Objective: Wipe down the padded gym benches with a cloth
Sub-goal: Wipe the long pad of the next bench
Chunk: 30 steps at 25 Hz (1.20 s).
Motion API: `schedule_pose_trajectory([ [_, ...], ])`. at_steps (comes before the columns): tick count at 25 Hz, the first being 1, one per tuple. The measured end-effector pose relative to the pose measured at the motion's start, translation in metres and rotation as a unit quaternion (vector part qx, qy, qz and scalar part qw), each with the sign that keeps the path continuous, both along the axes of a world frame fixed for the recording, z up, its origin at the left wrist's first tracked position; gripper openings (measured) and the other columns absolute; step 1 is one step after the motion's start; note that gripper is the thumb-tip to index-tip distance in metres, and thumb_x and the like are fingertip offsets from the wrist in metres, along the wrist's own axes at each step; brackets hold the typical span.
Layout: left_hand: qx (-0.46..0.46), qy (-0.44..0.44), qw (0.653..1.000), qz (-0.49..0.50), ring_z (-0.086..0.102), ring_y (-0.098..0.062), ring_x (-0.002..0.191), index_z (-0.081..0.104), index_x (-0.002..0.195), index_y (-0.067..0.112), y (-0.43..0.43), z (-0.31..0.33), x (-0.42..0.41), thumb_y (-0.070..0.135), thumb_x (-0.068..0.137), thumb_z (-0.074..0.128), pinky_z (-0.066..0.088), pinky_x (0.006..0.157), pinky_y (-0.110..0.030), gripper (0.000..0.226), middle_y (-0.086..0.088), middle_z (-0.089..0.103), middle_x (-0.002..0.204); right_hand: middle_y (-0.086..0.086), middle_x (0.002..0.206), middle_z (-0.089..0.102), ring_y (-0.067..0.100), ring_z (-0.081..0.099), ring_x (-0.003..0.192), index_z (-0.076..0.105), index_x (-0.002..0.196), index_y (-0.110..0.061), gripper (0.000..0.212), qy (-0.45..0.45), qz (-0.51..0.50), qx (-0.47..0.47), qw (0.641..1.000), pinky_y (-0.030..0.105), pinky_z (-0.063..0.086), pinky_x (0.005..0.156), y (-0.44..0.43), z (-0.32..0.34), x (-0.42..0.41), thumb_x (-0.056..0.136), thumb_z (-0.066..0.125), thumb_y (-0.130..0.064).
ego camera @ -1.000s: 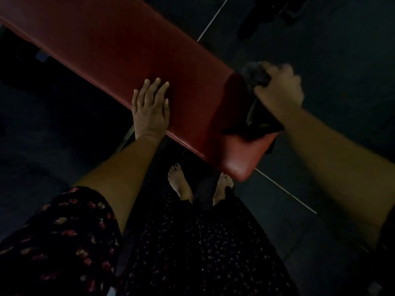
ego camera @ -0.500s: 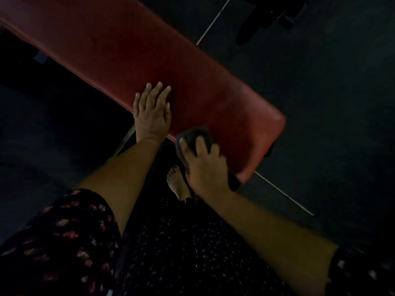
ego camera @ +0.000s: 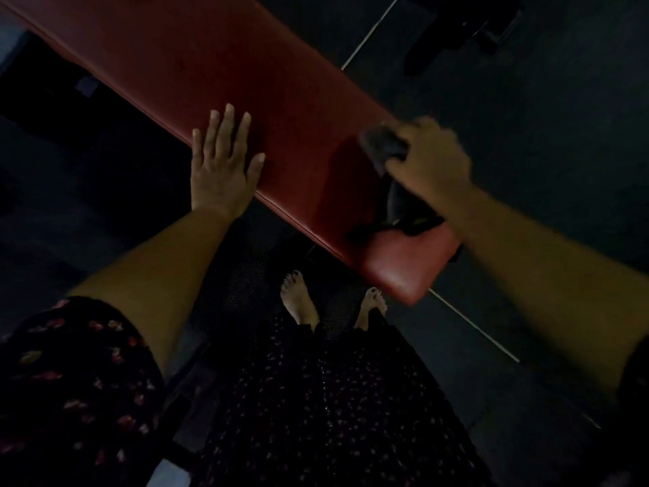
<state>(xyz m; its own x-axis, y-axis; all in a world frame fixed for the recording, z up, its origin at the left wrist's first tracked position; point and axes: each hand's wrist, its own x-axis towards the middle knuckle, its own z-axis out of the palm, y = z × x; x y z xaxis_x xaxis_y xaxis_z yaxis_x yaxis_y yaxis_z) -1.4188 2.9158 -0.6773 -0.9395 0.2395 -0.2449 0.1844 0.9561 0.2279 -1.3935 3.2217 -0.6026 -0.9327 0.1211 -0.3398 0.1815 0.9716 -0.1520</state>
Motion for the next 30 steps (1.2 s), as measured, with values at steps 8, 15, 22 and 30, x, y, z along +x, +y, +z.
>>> schedule_pose_trajectory([
  [8, 0.012, -0.026, 1.000, -0.010, -0.014, -0.026, 0.151, -0.007, 0.157, 0.025, -0.003, -0.004, -0.003, 0.054, 0.103, 0.014, -0.010, 0.121, -0.044, 0.065, -0.003, -0.012, 0.165, 0.014, 0.154, 0.024, 0.041, 0.034, 0.129, 0.022, 0.153, -0.033, 0.072, -0.056, -0.099, 0.049, 0.992, 0.047, 0.042, 0.096, -0.022, -0.008, -0.018, 0.090, 0.058, -0.033],
  [15, 0.012, -0.028, 0.999, -0.011, -0.014, -0.024, 0.151, -0.005, 0.157, 0.027, -0.003, -0.004, -0.003, 0.054, 0.104, 0.017, -0.012, 0.120, -0.042, 0.064, -0.002, -0.011, 0.165, 0.008, 0.141, 0.047, 0.036, 0.053, 0.104, 0.047, 0.141, -0.032, 0.076, -0.021, 0.207, 0.020, 0.978, 0.039, 0.048, 0.067, -0.143, -0.011, 0.118, 0.070, 0.076, -0.036],
  [22, 0.009, -0.044, 0.999, -0.014, -0.015, -0.024, 0.151, -0.007, 0.157, 0.028, -0.003, 0.000, -0.006, 0.056, 0.103, 0.016, -0.012, 0.120, -0.042, 0.064, -0.002, -0.012, 0.165, 0.003, 0.141, 0.041, 0.030, 0.049, 0.108, 0.034, 0.146, -0.043, 0.065, -0.075, 0.318, -0.054, 0.944, 0.039, 0.048, 0.074, -0.126, -0.015, 0.074, 0.088, 0.064, -0.039],
  [30, 0.018, -0.055, 0.998, -0.015, -0.017, -0.023, 0.150, -0.009, 0.156, 0.030, -0.004, -0.001, -0.007, 0.058, 0.103, 0.015, -0.015, 0.118, -0.042, 0.065, -0.001, -0.016, 0.164, 0.016, 0.141, 0.038, 0.046, 0.044, 0.118, 0.030, 0.148, -0.041, 0.072, -0.030, 0.013, 0.069, 0.997, 0.053, 0.047, 0.093, 0.011, -0.005, -0.045, 0.087, 0.064, -0.027],
])
